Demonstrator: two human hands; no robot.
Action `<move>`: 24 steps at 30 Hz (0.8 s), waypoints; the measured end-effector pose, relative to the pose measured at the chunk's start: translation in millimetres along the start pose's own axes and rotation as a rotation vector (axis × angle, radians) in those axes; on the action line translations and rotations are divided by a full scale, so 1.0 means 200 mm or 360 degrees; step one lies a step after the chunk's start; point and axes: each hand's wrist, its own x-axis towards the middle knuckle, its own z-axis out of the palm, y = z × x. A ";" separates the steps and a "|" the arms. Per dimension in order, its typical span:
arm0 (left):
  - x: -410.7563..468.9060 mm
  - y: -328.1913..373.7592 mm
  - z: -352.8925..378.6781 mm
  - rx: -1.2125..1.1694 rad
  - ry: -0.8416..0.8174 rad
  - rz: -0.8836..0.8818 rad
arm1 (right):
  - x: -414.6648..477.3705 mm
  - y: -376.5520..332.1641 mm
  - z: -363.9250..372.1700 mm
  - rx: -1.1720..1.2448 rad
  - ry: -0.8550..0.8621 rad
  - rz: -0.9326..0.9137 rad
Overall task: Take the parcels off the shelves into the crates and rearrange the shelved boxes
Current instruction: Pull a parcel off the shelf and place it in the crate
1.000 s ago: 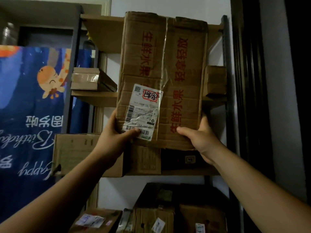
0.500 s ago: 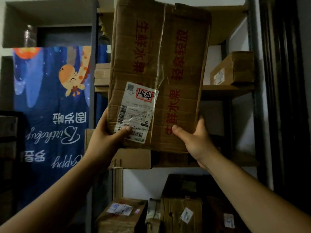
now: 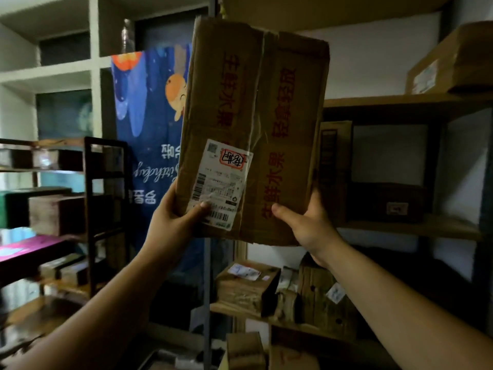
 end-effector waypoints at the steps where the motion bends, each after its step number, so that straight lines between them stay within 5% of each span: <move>1: -0.04 0.00 -0.02 0.0028 0.0005 -0.0012 | -0.03 0.03 0.01 0.0000 -0.0010 0.0022; 11: -0.43 -0.08 -0.36 0.0167 0.0039 -0.0281 | -0.37 0.28 0.28 0.0028 -0.0115 0.0398; 24: -0.62 -0.41 -1.33 0.0538 0.0058 -0.0667 | -0.67 0.79 1.14 -0.0020 -0.0098 0.0825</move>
